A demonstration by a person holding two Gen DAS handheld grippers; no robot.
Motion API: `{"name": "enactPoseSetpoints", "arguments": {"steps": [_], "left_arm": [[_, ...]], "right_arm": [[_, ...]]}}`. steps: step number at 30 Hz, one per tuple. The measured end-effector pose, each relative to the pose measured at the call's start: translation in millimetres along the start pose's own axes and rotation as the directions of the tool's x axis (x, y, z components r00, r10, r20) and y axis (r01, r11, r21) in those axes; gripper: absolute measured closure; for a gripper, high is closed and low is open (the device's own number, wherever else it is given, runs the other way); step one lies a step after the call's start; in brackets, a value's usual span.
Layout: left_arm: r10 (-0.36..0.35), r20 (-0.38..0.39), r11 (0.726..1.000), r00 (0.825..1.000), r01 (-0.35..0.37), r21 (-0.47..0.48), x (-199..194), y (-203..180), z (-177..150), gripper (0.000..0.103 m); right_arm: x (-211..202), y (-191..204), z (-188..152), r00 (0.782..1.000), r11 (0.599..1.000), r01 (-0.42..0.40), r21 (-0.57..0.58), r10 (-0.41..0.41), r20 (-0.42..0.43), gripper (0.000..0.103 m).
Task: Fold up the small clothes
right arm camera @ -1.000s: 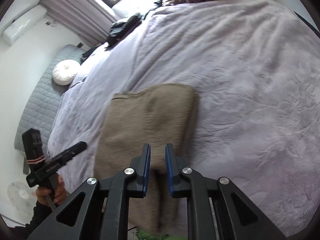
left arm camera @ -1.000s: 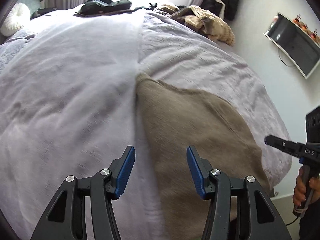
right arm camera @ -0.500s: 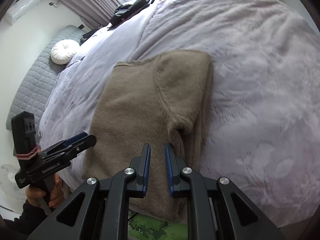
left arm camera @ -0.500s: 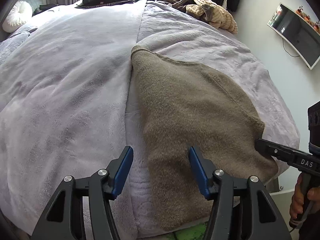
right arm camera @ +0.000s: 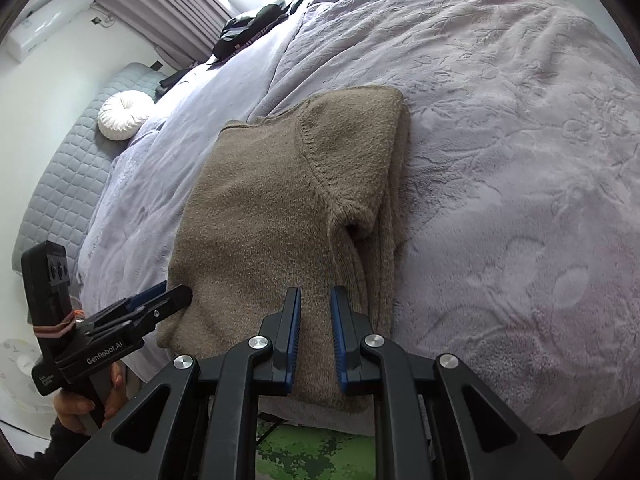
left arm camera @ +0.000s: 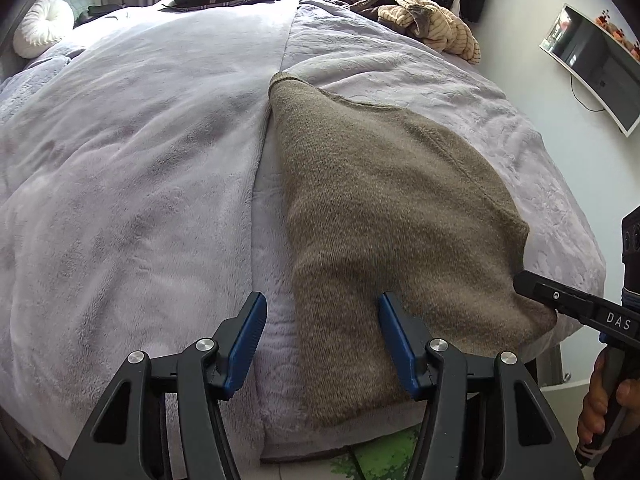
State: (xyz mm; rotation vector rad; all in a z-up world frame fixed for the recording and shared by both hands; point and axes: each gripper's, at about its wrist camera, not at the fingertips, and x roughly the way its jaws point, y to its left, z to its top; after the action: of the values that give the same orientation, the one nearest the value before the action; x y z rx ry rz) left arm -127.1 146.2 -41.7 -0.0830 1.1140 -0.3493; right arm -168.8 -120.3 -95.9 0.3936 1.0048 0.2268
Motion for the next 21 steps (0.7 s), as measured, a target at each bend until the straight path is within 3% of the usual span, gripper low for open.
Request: {"name": "enactPoseSetpoints", "arguments": {"steps": [21], "left_arm": [[0.028, 0.016, 1.000, 0.999, -0.028, -0.001, -11.7, 4.3, -11.5, 0.043]], "right_arm": [[-11.9, 1.8, -9.8, 0.998, 0.999, 0.030, 0.042, -0.032, 0.050, 0.083]]}}
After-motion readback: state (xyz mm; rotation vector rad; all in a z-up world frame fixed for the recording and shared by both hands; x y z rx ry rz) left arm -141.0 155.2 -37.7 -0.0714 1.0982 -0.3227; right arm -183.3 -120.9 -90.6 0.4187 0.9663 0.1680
